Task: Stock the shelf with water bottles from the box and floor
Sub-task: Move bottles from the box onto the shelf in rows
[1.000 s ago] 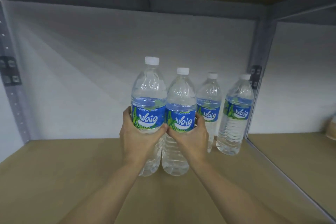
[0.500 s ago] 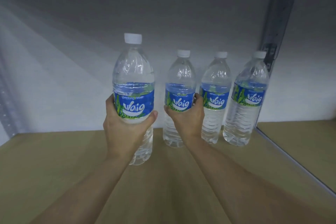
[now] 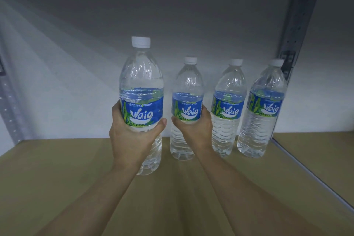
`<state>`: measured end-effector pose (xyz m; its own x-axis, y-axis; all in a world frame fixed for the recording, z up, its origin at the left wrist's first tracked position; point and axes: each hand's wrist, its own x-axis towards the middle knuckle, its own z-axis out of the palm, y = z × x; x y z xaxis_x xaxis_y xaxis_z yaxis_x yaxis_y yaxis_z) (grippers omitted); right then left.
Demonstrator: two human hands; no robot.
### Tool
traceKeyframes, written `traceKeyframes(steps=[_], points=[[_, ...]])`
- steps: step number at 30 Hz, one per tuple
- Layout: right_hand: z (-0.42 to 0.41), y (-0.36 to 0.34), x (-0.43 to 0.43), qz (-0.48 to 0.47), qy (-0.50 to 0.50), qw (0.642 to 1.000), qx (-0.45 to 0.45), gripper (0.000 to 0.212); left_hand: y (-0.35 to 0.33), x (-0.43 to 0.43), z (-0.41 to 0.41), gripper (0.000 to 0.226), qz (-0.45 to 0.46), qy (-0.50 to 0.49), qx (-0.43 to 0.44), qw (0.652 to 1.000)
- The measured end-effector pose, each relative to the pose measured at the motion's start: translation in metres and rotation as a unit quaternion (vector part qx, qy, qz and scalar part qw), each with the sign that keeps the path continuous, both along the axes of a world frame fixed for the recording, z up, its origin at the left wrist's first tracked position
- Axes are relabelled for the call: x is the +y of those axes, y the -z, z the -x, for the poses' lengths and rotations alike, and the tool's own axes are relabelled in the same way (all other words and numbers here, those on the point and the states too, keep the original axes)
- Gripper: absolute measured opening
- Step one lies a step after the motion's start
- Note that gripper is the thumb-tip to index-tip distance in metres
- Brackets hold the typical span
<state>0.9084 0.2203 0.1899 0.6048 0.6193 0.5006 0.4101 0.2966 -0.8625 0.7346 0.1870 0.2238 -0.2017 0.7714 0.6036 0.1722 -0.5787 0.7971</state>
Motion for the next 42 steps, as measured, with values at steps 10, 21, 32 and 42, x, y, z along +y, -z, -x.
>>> traceKeyframes(steps=[10, 21, 32, 42], points=[[-0.005, 0.001, 0.001, 0.063, -0.008, 0.998, 0.002, 0.084, -0.003, -0.005, 0.001, 0.084, 0.009, -0.002, -0.011, 1.000], [0.006, 0.001, -0.004, 0.050, -0.015, 0.998, 0.030, 0.080, -0.006, -0.006, 0.008, 0.083, -0.004, -0.010, -0.003, 1.000], [0.010, -0.002, -0.020, 0.102, -0.051, 0.993, 0.009, 0.095, -0.007, -0.007, 0.016, 0.082, 0.000, -0.013, 0.000, 1.000], [0.016, 0.065, -0.091, 0.392, 0.019, 0.871, -0.295, 0.055, 0.009, -0.004, 0.008, 0.086, 0.012, -0.010, 0.008, 1.000]])
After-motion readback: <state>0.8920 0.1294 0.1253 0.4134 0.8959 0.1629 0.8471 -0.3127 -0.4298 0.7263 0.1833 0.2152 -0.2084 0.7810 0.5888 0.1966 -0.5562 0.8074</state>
